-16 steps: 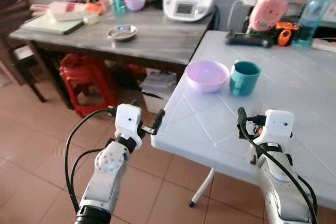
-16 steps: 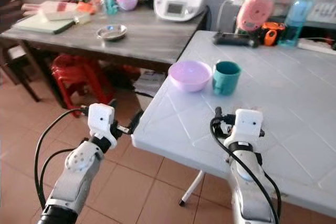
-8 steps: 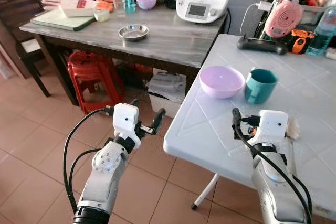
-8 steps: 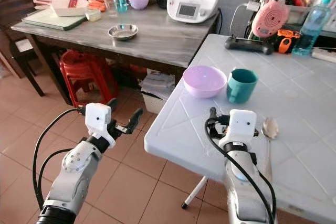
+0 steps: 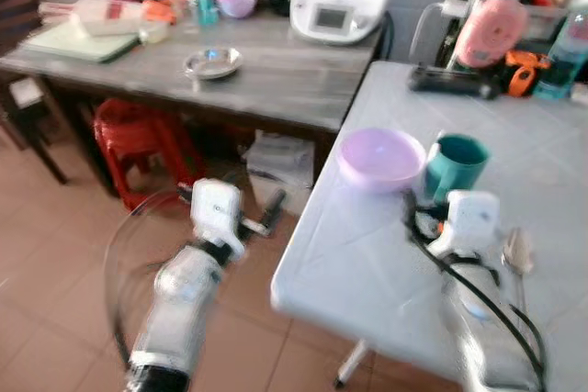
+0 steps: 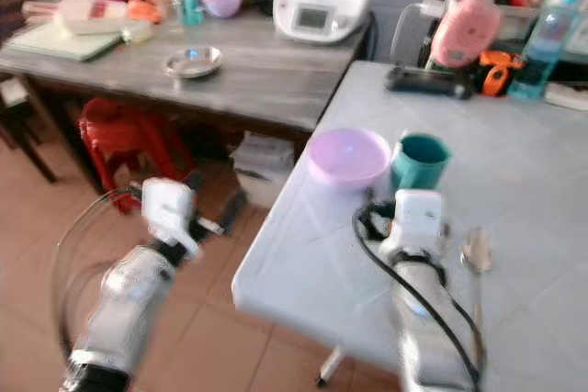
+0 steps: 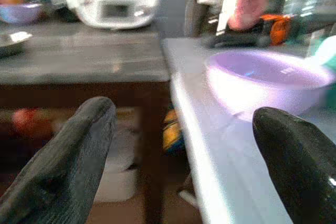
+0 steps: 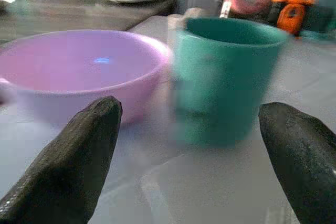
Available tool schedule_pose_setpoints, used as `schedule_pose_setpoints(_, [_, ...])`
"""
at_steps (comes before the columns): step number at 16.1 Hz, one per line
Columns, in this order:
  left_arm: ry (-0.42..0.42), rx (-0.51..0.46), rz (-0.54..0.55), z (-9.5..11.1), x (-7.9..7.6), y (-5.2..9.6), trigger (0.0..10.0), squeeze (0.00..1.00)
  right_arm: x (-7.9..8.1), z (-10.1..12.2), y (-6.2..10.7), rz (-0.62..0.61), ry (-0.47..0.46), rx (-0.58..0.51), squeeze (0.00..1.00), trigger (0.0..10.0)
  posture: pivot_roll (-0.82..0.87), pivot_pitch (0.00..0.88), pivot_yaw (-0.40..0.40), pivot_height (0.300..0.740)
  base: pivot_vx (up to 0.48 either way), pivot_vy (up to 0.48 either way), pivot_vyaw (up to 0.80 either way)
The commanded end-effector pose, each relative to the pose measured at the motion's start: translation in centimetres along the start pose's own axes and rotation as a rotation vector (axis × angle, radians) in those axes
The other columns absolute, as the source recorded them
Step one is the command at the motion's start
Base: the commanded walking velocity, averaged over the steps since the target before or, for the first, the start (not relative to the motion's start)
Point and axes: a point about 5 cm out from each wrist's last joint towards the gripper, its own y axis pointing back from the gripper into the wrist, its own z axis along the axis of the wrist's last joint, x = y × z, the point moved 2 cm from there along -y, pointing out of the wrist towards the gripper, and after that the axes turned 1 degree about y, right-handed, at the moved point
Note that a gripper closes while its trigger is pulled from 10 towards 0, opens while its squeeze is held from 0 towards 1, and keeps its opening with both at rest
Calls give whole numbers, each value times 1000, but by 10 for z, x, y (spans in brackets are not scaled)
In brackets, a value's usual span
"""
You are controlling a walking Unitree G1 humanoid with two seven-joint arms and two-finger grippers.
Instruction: Setting the table
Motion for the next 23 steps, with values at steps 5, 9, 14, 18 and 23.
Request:
schedule_pose_setpoints(5, [-28,-18,-13,7,7,5,10000,0,18,18,1,70,44,-88,0,10000,-62,10,38,740,51,0,0])
schedule_pose_setpoints(9, [-54,1,-299,6,-19,14,10000,0,24,23,3,126,88,-107,0,10000,-63,12,35,740,0,0,0])
schedule_pose_setpoints(14, [-63,47,-389,2,-18,19,10000,0,28,29,-4,277,215,-106,0,10000,-72,21,37,740,0,0,0])
schedule_pose_setpoints(18, [-45,44,-403,2,-20,18,10000,0,25,27,-15,397,300,-34,0,10000,-86,28,31,740,0,0,0])
schedule_pose_setpoints(23, [-50,44,-387,1,-14,17,10000,0,19,30,-41,573,413,50,0,10000,-87,29,27,740,0,0,0])
